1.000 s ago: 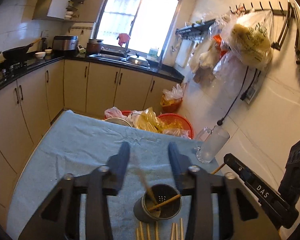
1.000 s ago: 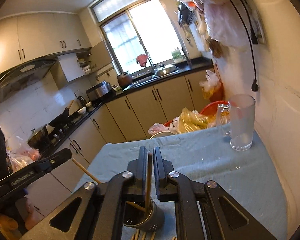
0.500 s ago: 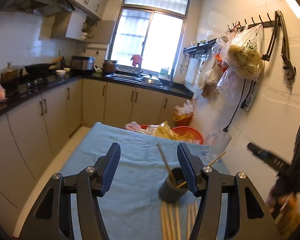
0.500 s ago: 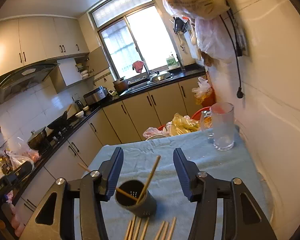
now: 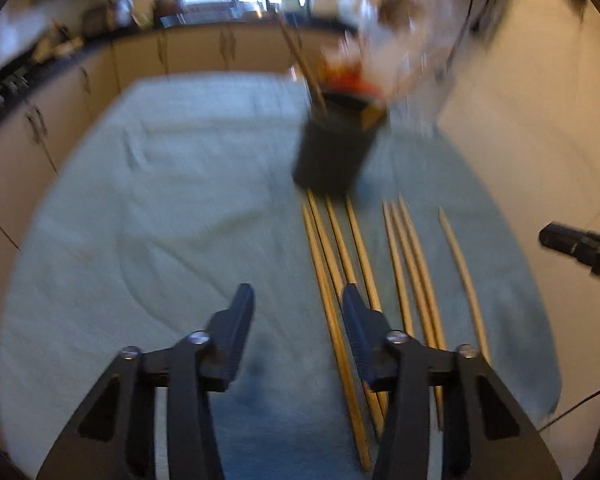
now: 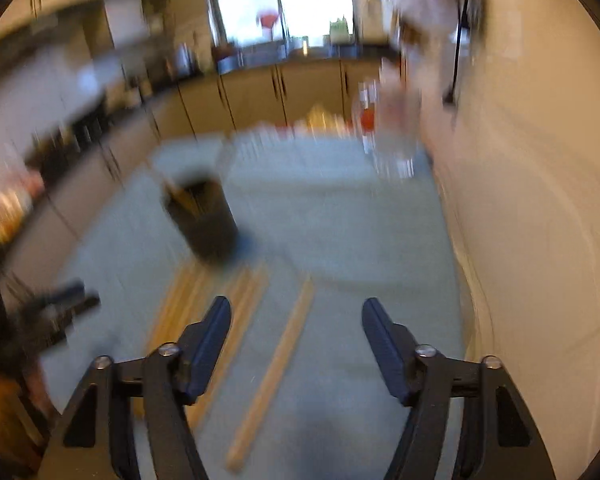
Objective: Organize utensils
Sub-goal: 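Return to the chopsticks and close each tool on another chopstick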
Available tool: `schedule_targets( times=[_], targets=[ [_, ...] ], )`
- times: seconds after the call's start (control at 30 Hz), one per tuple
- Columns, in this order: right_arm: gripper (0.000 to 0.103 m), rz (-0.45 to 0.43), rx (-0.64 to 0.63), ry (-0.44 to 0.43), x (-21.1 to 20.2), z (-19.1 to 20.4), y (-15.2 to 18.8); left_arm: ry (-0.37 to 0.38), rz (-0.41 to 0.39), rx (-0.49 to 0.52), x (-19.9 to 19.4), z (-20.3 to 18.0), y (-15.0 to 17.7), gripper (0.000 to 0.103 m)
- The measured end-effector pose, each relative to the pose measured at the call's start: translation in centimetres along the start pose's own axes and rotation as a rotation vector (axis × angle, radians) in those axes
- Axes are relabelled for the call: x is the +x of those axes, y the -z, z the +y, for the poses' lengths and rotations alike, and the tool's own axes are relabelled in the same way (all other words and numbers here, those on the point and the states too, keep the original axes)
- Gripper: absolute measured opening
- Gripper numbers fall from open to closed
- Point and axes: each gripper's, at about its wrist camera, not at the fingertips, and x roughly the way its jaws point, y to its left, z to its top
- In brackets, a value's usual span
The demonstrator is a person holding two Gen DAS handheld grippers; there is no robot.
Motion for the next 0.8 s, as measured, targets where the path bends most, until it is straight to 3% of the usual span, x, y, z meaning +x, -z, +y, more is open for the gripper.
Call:
schedule_targets(
  times=[0.07, 0.23, 0.37, 0.5, 0.53, 0.57, 0.8],
  targets=[
    [0.046, 0.087, 0.046, -0.041, 2.6, -0.7, 2.6, -0.001, 0.052, -0.001, 2.1, -0.4, 0.9, 0.04],
    [0.045, 0.141, 0.12, -0.115, 6.1, -1.0, 6.0, -0.032, 0.082, 0.027, 4.0, -1.3, 1.6, 0.027],
    [0.041, 0.143, 0.097, -0.1, 7.2, 0.6, 6.0, -0.076, 0.09, 0.046, 4.6, -2.0, 1.5, 0.008],
    [0.027, 0.154, 0.056, -0.054, 8.9, 1.6, 6.0, -0.08, 0.099, 0.018, 4.6, -1.6, 0.7, 0.007],
    [0.016, 0.14, 0.042, -0.027, 8.9, 1.8, 5.9, -0.087, 0.101, 0.016, 4.6, -1.4, 0.7, 0.007],
    [0.012, 0.14, 0.036, -0.008, 9.0, 2.0, 5.8, -0.096, 0.106, 0.013, 4.4, -1.2, 0.8, 0.007],
    [0.008, 0.171, 0.03, 0.017, 7.4, 0.8, 7.5, -0.061, 0.175, -0.039, 2.5, 1.4, 2.5, 0.007]
  ],
)
